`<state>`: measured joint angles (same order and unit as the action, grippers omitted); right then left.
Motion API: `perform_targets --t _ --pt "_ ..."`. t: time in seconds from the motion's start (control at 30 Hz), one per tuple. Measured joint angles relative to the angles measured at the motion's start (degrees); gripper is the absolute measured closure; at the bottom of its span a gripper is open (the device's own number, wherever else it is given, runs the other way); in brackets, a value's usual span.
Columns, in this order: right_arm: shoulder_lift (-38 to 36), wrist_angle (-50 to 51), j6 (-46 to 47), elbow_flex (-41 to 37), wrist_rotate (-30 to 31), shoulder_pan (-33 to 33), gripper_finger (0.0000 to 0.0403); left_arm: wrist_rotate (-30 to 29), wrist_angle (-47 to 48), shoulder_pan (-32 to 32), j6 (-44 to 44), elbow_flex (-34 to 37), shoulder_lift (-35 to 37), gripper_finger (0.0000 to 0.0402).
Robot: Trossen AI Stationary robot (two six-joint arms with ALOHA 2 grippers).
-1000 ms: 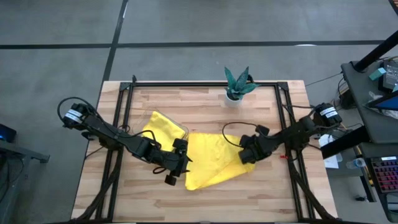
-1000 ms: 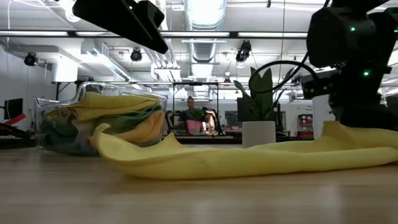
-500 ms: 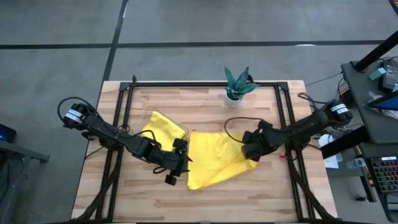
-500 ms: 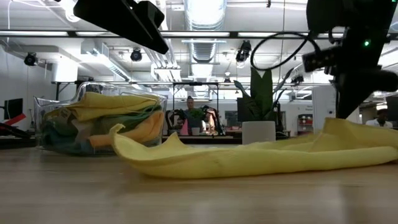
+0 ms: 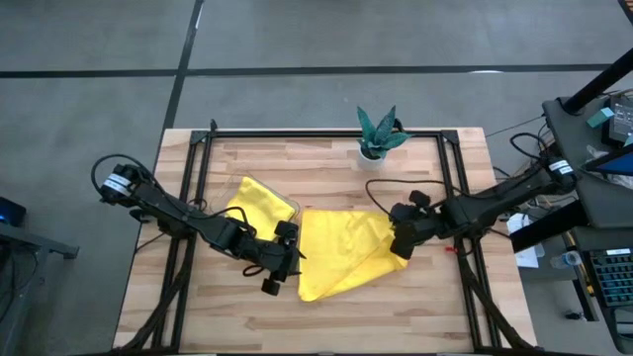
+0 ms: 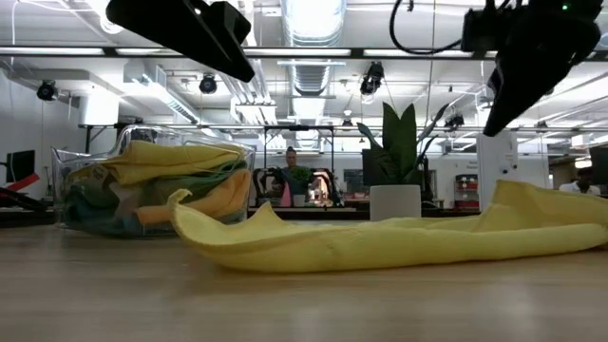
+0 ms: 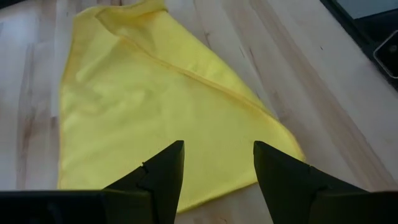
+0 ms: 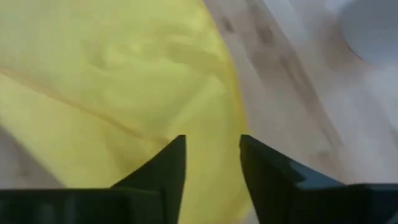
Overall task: Fold microfiber towels
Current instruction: Fold the yellow microfiber cloth
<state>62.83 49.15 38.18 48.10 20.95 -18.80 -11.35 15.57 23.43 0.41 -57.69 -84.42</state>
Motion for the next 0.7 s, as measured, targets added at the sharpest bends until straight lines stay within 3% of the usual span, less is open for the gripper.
perform_targets --t 0.3,0.7 --pt "2.38 -10.85 -1.34 -5.46 0.02 -3.92 0.0186 0.68 0.50 1.61 -1.45 0.14 -0.02 0.0223" --pt "8.40 -20.12 0.72 -11.49 -0.05 -4.29 0.0185 0.80 0.42 2.09 -1.59 1.10 -0.02 0.0223"
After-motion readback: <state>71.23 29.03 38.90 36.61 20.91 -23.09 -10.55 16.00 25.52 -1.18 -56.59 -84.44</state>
